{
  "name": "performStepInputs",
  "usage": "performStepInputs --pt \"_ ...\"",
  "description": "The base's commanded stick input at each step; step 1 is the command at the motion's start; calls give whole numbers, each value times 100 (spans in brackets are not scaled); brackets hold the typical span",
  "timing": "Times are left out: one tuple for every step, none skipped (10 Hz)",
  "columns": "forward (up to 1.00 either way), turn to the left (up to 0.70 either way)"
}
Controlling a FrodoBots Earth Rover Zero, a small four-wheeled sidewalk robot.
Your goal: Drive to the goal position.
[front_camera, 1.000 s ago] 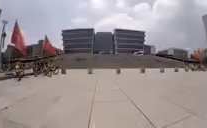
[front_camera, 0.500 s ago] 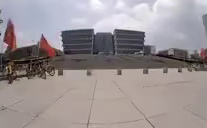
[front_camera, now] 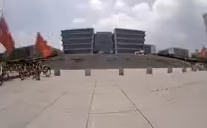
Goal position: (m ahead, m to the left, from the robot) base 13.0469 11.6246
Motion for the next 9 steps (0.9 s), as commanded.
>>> performStepInputs --pt "100 0" --pt "100 0" --pt "100 0" --pt "100 0" --pt "100 0" --pt "100 0" --pt "100 0" --pt "100 0" --pt "100 0"
